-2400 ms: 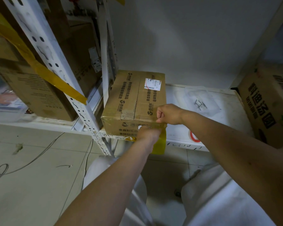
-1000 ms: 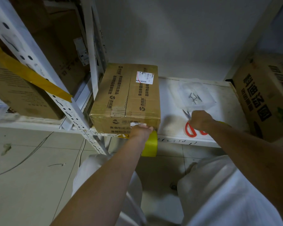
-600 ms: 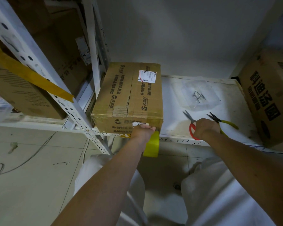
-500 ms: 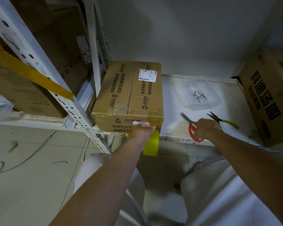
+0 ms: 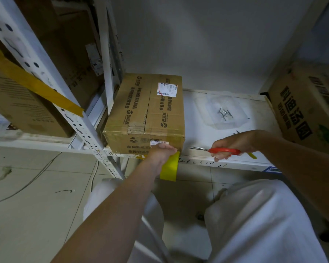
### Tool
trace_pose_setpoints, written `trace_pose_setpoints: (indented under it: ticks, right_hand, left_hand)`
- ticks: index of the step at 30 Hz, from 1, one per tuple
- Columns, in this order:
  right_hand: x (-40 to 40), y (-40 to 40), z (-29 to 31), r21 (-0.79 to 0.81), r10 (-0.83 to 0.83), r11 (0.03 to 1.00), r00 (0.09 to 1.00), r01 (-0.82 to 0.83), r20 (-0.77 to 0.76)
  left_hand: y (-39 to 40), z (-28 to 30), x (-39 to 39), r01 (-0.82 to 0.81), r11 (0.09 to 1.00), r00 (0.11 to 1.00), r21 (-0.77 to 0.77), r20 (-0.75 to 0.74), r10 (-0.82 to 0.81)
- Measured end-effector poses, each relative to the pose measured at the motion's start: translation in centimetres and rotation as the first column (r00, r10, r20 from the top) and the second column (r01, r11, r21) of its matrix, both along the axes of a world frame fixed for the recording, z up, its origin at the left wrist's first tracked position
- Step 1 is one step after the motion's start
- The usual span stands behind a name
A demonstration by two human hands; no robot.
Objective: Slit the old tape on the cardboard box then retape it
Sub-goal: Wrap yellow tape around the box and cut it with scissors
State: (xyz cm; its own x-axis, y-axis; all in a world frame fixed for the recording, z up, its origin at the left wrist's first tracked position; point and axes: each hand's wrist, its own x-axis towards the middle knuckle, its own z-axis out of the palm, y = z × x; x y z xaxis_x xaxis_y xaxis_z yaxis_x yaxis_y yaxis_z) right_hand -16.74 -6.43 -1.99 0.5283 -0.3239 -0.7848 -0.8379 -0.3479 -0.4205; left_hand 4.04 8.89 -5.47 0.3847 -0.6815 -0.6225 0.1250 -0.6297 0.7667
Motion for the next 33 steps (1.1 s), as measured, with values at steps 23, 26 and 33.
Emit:
trace_pose_setpoints:
  ticks: [23,26,33]
  right_hand:
    - [4.7,2.3,-0.7,-0.011,-0.099,0.994,0.955,0.107,0.278]
    - [4.5,2.5,-0.8,-0.01,-0.12,0.992,0.942,0.129,0.312]
    - [3.9,2.3,-1.2,-0.16,-0.022,0.985,0.968,0.064,0.25]
  left_hand:
    - [0.5,0.3,0.3,0.019,1.0,0.999,-0.004,-0.041,-0.02]
    - [0.3,0.3,0.5,0.017,1.0,0.999,0.018,-0.045,-0.017]
    - [0.9,-0.1,1.3,-0.008,0.998,0.999,0.058,0.044,0.006]
